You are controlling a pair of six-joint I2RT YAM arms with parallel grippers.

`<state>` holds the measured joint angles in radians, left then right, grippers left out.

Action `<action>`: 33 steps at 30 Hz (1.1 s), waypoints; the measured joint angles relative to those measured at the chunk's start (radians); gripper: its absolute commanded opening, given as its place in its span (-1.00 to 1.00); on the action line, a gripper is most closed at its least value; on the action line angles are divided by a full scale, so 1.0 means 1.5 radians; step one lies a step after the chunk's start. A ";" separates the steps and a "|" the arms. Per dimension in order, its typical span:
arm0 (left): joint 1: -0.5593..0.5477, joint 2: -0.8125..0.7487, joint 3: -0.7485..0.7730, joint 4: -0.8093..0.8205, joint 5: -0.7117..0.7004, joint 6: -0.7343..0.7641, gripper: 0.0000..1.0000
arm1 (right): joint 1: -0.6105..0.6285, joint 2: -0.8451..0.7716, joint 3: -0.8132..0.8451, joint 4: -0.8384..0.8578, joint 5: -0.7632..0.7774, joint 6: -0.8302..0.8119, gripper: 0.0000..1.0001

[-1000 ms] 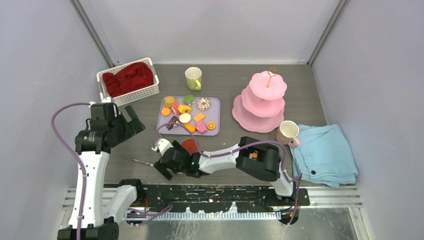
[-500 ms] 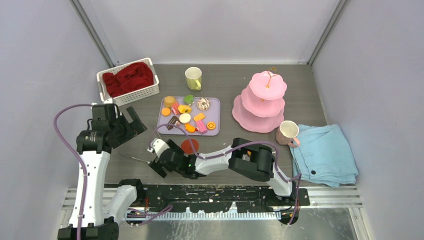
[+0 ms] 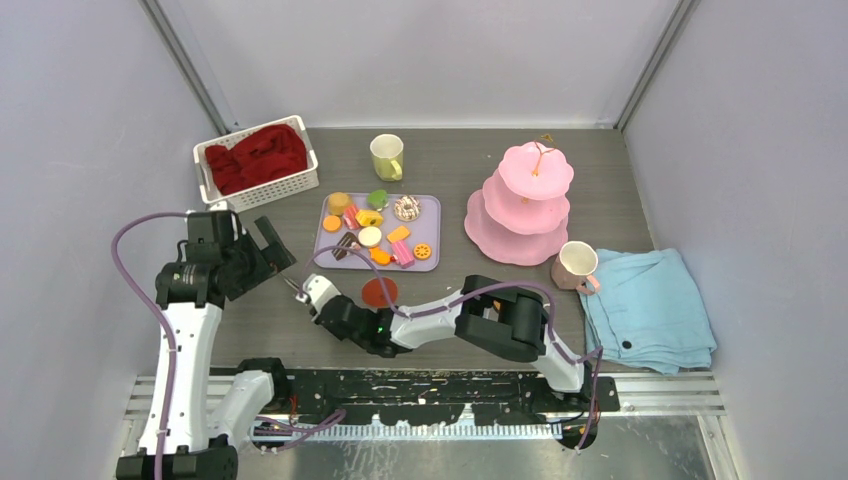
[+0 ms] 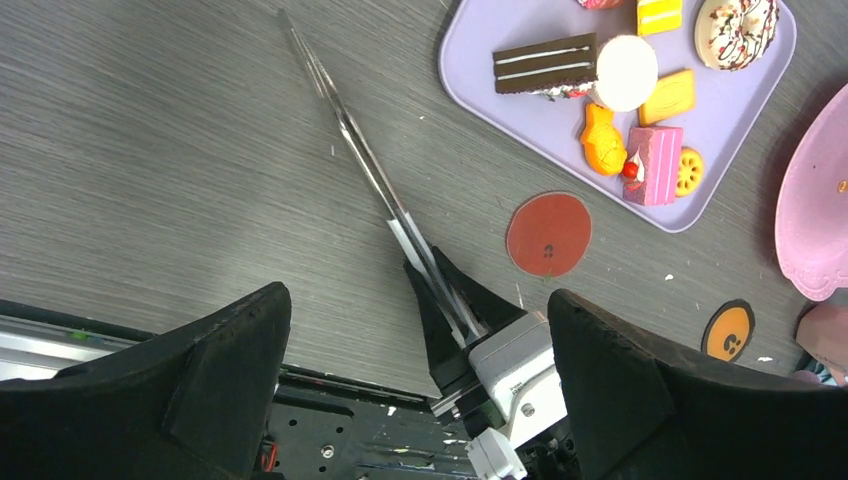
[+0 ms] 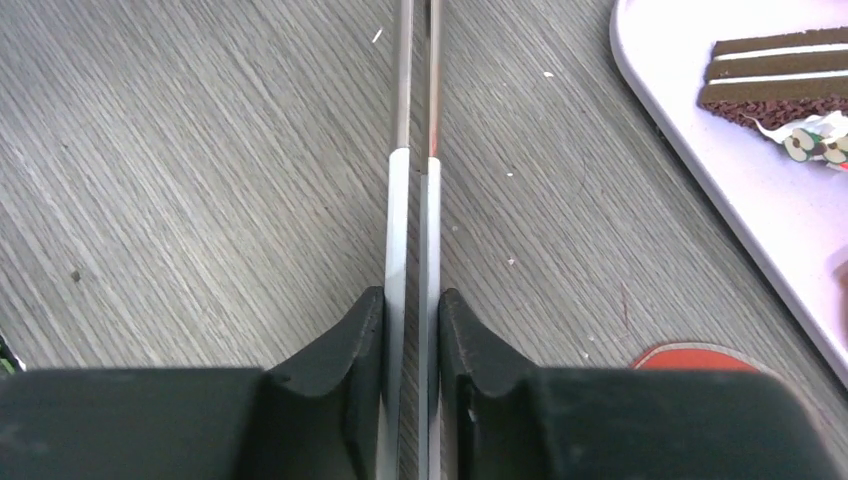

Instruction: Serve the afternoon tea

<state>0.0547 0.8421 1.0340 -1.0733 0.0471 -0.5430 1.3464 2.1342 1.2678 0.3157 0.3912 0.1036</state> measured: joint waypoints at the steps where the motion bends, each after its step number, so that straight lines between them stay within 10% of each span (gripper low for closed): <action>1: 0.000 -0.001 -0.001 0.000 0.000 0.000 0.98 | -0.001 0.000 0.000 0.000 0.000 0.000 -0.77; 10: 0.000 -0.001 0.020 -0.003 0.053 -0.018 0.98 | -0.001 -0.034 0.028 -0.131 -0.007 0.026 -0.83; 19: 0.000 -0.008 0.137 0.001 0.075 -0.023 0.98 | -0.001 -0.302 -0.065 -0.309 0.016 0.034 -0.85; 33: 0.000 0.025 -0.023 0.033 0.063 -0.032 0.98 | -0.109 -0.620 -0.150 -0.594 0.072 0.078 -0.69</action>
<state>0.0544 0.8803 1.0000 -1.0245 0.1417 -0.5907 1.1831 1.2045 1.0428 -0.5755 0.4988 0.2199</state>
